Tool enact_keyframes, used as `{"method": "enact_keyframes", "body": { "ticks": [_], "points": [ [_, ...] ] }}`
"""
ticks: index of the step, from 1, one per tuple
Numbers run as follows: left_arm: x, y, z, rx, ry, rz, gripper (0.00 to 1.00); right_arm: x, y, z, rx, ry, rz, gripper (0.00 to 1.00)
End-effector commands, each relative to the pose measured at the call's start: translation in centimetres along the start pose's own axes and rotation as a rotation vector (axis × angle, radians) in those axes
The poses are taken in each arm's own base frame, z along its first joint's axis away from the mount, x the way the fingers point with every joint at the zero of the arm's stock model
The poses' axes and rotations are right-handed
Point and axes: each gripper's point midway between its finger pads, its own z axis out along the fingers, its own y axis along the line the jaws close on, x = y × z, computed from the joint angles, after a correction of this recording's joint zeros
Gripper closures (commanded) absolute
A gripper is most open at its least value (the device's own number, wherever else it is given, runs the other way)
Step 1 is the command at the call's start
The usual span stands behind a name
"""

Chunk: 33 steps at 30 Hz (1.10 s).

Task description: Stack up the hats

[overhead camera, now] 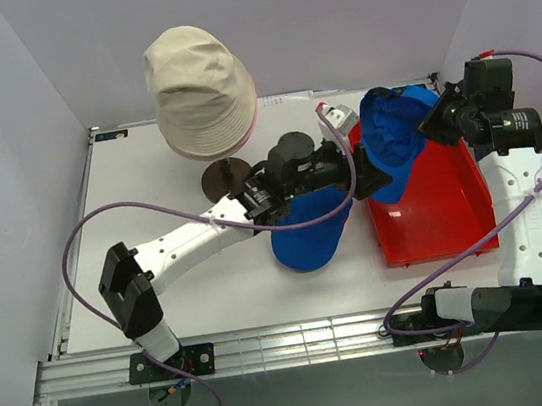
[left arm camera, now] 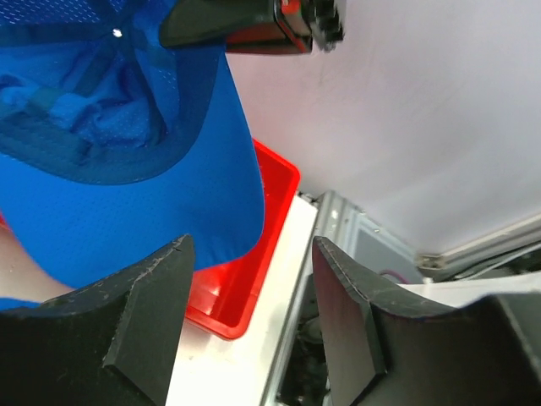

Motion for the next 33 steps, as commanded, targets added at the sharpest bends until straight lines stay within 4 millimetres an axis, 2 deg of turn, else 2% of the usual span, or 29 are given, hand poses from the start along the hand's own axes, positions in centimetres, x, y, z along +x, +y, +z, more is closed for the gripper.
{"method": "enact_keyframes", "body": {
  "ticks": [1,3,11,18,20,25,29,33],
  "points": [
    [-1.5,-1.1,1.5,-0.040,-0.061,0.117,0.32,-1.3,0.8,-1.4,-0.013,-0.069,0.025,0.92],
    [-1.6,-0.9,2.3,-0.074,-0.072,0.144,0.32,-1.2,0.8,-1.5,-0.013,-0.069,0.026,0.92],
    [1.6,-0.3,4.9,-0.188,-0.061,0.222,0.32,-1.1,0.6,-1.5,-0.004,-0.068,0.021,0.92],
    [2.8,0.2,6.3,-0.273,-0.067,0.280,0.32,-1.2,0.7,-1.8,-0.006,-0.066,0.012,0.92],
    [2.7,0.3,6.5,-0.298,-0.073,0.305,0.32,-1.2,0.7,-1.9,-0.004,-0.066,0.011,0.92],
    [3.9,0.4,6.9,-0.370,-0.071,0.366,0.35,-1.3,0.7,-2.2,-0.003,-0.070,0.006,0.92],
    [4.6,1.2,6.5,-0.446,-0.078,0.413,0.36,-1.5,0.9,-2.5,-0.003,-0.070,0.003,0.92],
    [4.9,1.0,6.5,-0.461,-0.088,0.439,0.36,-1.6,1.0,-2.7,-0.004,-0.069,0.000,0.92]
  ]
}}
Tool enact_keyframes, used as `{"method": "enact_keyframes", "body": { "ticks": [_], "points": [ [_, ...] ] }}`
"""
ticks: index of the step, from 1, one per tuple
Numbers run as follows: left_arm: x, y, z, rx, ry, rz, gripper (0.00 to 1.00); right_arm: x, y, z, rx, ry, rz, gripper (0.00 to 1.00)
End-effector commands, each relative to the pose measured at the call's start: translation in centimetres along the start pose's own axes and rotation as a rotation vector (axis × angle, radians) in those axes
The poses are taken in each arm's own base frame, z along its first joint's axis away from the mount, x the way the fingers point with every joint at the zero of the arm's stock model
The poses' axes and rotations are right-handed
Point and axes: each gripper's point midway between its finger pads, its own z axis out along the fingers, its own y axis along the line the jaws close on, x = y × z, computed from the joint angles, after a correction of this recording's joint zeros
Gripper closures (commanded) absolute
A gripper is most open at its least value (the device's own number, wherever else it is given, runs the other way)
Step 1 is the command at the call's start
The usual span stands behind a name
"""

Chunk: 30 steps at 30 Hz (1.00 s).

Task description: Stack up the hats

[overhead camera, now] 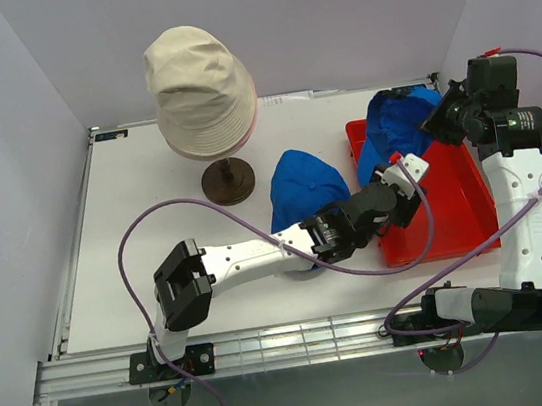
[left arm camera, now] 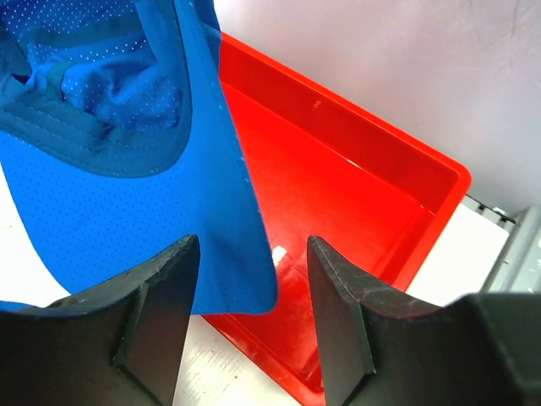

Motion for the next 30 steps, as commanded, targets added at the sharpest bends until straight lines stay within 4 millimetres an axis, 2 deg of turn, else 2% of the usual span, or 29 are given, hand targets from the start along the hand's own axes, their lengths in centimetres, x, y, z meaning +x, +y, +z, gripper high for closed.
{"method": "enact_keyframes", "body": {
  "ticks": [1,6,9,13,14,17,21,22,23,24,25,26,27,28,29,30],
  "points": [
    [-2.6,0.9,-0.8,-0.070,-0.075,0.022,0.37,-1.4,1.1,-1.8,-0.035,-0.059,-0.023,0.92],
    [-2.8,1.3,-0.7,-0.118,-0.090,0.040,0.40,-1.3,1.2,-2.0,-0.040,-0.056,-0.021,0.92],
    [-2.9,1.6,-0.7,-0.133,-0.093,0.067,0.47,-1.3,1.2,-2.0,-0.042,-0.052,-0.024,0.92],
    [-3.3,1.8,-0.9,-0.137,-0.098,0.061,0.67,-1.4,1.3,-2.2,-0.043,-0.055,-0.029,0.92],
    [-3.4,1.6,-1.0,-0.126,-0.098,0.060,0.82,-1.3,1.3,-2.3,-0.046,-0.055,-0.031,0.92],
    [-4.2,0.8,-1.7,-0.066,-0.108,0.046,1.00,-1.3,1.6,-2.3,-0.060,-0.049,-0.039,0.92],
    [-5.2,-0.6,-2.8,0.030,-0.096,-0.059,1.00,-1.5,2.1,-2.4,-0.086,-0.055,-0.059,0.90],
    [-5.4,-0.7,-3.0,0.048,-0.091,-0.086,1.00,-1.5,2.3,-2.6,-0.098,-0.057,-0.068,0.80],
    [-6.2,-0.8,-3.7,0.071,-0.101,-0.123,1.00,-1.7,2.5,-2.7,-0.106,-0.061,-0.074,0.74],
    [-5.7,-0.8,-3.8,0.103,-0.086,-0.185,1.00,-1.8,2.6,-2.9,-0.116,-0.065,-0.082,0.67],
    [-5.8,-0.5,-4.1,0.121,-0.085,-0.222,1.00,-2.0,3.3,-3.3,-0.144,-0.073,-0.090,0.55],
    [-6.0,-0.2,-4.3,0.139,-0.087,-0.261,1.00,-2.2,3.6,-3.6,-0.155,-0.079,-0.095,0.50],
    [-7.3,0.5,-4.8,0.179,-0.107,-0.343,1.00,-2.4,3.8,-3.8,-0.164,-0.085,-0.101,0.45],
    [-6.5,1.1,-4.9,0.192,-0.089,-0.375,1.00,-2.8,4.3,-4.4,-0.180,-0.098,-0.106,0.37],
    [-6.8,1.4,-5.2,0.215,-0.093,-0.413,1.00,-2.9,4.5,-4.6,-0.187,-0.101,-0.110,0.35],
    [-8.0,2.4,-5.7,0.251,-0.120,-0.448,1.00,-3.1,4.6,-4.9,-0.192,-0.107,-0.116,0.32]
  ]
}}
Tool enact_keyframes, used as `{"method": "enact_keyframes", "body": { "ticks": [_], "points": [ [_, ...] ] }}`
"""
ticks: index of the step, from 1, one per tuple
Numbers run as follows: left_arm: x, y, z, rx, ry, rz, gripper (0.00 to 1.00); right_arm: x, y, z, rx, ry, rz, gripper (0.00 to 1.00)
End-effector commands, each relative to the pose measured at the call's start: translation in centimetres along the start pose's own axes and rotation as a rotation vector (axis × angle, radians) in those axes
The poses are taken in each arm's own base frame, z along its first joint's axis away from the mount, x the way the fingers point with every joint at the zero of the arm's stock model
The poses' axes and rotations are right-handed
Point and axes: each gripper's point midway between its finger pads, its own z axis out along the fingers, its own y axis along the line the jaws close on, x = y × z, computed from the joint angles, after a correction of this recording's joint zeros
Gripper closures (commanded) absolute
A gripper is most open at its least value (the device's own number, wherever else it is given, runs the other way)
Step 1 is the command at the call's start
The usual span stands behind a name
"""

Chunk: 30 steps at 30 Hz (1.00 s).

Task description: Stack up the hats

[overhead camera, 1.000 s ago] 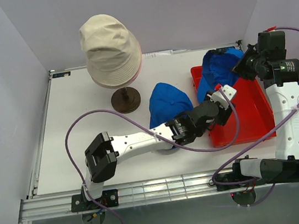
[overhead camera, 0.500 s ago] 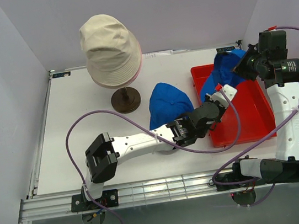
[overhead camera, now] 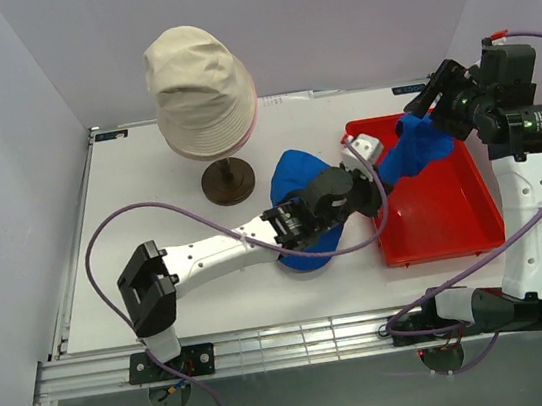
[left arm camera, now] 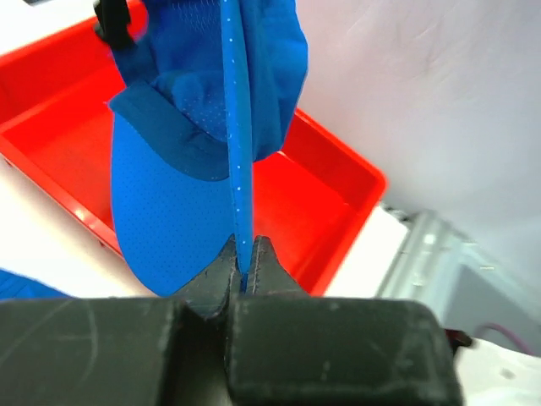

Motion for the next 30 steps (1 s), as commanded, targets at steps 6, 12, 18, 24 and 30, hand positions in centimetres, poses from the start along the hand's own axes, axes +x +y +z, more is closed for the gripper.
{"method": "enact_keyframes", "body": {
  "ticks": [6,12,18,24,30],
  "points": [
    [-8.7,0.8,-4.6,0.240,-0.132,-0.366,1.00,-2.9,4.3,-3.6,-0.178,-0.116,-0.060,0.24],
    [-10.6,2.4,-8.0,0.312,-0.202,-0.576,1.00,-3.0,4.9,-4.4,-0.214,-0.137,-0.067,0.23],
    [-11.0,4.5,-11.9,0.379,-0.307,-0.801,1.00,-2.2,4.5,-4.1,-0.218,-0.128,-0.081,0.23],
    [-11.6,5.6,-14.9,0.447,-0.414,-0.926,1.00,-0.8,3.9,-2.6,-0.228,-0.079,-0.089,0.23],
    [-11.1,6.9,-16.5,0.480,-0.498,-1.045,1.00,0.1,3.8,-1.7,-0.243,-0.043,-0.099,0.23]
  ]
}}
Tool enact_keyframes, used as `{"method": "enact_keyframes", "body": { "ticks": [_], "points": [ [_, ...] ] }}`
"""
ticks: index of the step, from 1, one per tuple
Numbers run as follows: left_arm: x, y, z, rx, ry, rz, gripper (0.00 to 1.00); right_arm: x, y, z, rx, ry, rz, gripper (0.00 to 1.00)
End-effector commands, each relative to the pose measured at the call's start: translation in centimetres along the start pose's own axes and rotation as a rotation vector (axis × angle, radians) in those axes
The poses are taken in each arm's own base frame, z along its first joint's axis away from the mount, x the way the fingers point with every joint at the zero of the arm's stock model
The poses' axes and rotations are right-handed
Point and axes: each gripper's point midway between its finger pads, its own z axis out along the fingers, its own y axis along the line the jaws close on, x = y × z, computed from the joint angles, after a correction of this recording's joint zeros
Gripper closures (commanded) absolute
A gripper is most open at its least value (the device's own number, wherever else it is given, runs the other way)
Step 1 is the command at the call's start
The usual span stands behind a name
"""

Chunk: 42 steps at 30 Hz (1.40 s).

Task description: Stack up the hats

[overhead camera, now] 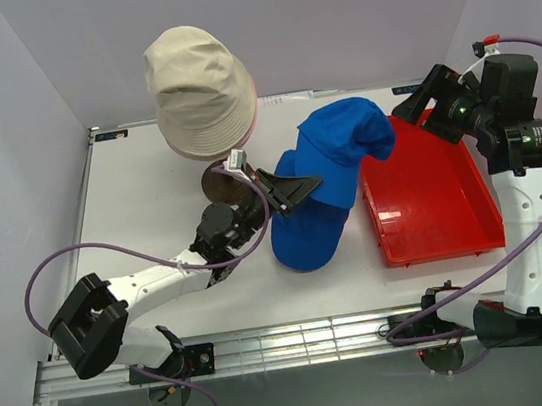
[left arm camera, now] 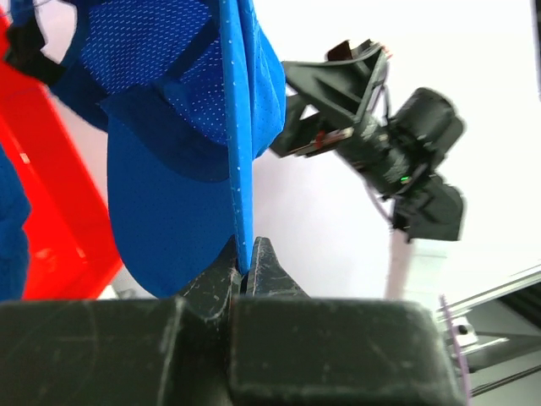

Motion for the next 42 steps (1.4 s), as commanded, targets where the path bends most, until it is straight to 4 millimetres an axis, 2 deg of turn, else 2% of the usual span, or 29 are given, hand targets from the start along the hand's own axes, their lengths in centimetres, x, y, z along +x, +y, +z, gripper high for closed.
{"method": "enact_keyframes", "body": {
  "ticks": [1,11,18,22,28,42],
  "points": [
    [-2.4,-4.8,-1.1,0.182,-0.109,-0.094,1.00,-0.2,0.9,0.3,-0.065,-0.014,-0.044,0.23],
    [-4.4,-4.7,-2.4,0.247,-0.222,-0.197,1.00,1.9,0.4,2.5,-0.108,0.078,-0.032,0.23],
    [-5.9,-3.0,-2.9,0.240,-0.277,-0.270,1.00,2.9,0.4,3.6,-0.137,0.123,-0.026,0.24],
    [-5.7,-1.5,-2.9,0.222,-0.278,-0.308,1.00,3.5,0.3,4.0,-0.146,0.139,-0.024,0.24],
    [-5.7,-0.3,-3.6,0.212,-0.283,-0.327,1.00,4.3,0.3,4.3,-0.154,0.160,-0.027,0.24],
    [-4.5,0.4,-6.2,0.256,-0.208,-0.350,1.00,5.6,0.3,5.1,-0.155,0.182,-0.031,0.24]
  ]
}}
